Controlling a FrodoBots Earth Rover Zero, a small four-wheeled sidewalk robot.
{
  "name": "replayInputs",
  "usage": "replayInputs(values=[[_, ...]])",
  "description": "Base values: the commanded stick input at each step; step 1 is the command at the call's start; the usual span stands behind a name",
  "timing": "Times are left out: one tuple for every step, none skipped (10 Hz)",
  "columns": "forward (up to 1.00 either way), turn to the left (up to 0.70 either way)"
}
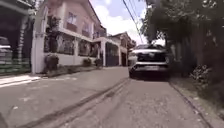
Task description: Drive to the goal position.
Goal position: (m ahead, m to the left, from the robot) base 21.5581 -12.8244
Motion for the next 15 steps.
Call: replayInputs(values=[[0.85, 0.0], [0.85, 0.0], [0.85, 0.0], [0.85, 0.0], [0.85, 0.0], [0.85, 0.0], [0.85, 0.0], [0.85, 0.0], [0.85, 0.0], [0.85, 0.0], [0.85, 0.0], [0.85, 0.0], [0.85, 0.0], [0.85, 0.0], [0.85, 0.0]])
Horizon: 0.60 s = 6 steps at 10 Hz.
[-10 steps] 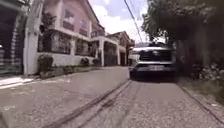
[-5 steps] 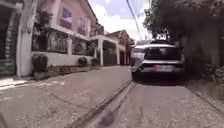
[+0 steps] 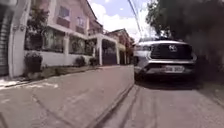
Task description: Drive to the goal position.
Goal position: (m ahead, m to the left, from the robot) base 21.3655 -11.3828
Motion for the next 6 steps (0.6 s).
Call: replayInputs(values=[[0.85, 0.0], [0.85, 0.0], [0.85, 0.0], [0.85, 0.0], [0.85, 0.0], [0.85, 0.0]])
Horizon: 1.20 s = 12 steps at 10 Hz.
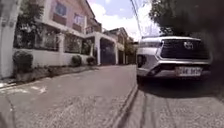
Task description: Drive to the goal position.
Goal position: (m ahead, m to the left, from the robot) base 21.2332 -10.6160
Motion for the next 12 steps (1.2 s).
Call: replayInputs(values=[[0.85, 0.0], [0.85, 0.0], [0.85, 0.0], [0.85, 0.0], [0.85, 0.0], [0.85, 0.0], [0.85, 0.0], [0.85, 0.0], [0.85, 0.0], [0.85, 0.0], [0.85, 0.0], [0.85, 0.0]])
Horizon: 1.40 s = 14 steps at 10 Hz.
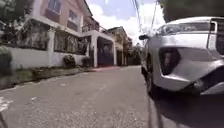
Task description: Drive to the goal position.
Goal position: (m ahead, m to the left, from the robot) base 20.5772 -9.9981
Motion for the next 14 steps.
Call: replayInputs(values=[[0.85, 0.0], [0.85, 0.0], [0.85, -0.22], [0.85, -0.27], [0.85, -0.24], [0.85, 0.0], [0.85, 0.0], [0.85, 0.0], [0.85, 0.0], [0.85, 0.0], [0.85, 0.0], [0.85, 0.0], [0.85, 0.0], [0.85, 0.0]])
